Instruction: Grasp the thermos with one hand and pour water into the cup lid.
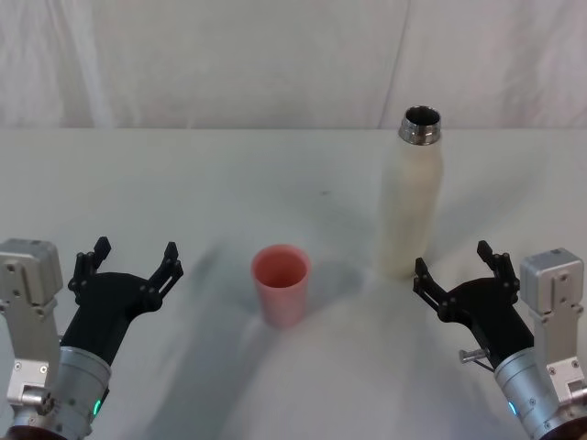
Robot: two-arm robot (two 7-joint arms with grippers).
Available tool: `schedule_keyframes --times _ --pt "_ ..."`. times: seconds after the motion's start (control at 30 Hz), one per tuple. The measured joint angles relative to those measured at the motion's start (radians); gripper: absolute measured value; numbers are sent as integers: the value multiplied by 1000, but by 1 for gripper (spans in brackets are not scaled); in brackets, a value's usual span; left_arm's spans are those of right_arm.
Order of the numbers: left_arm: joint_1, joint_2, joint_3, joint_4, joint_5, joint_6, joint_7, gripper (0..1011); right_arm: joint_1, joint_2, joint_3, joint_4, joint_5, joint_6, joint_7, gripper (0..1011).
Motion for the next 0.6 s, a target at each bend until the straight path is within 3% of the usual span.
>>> schedule_keyframes --times 0.6 --pt "0 0 0 0 0 0 0 1001 1 0 0 2 1 0 0 1001"
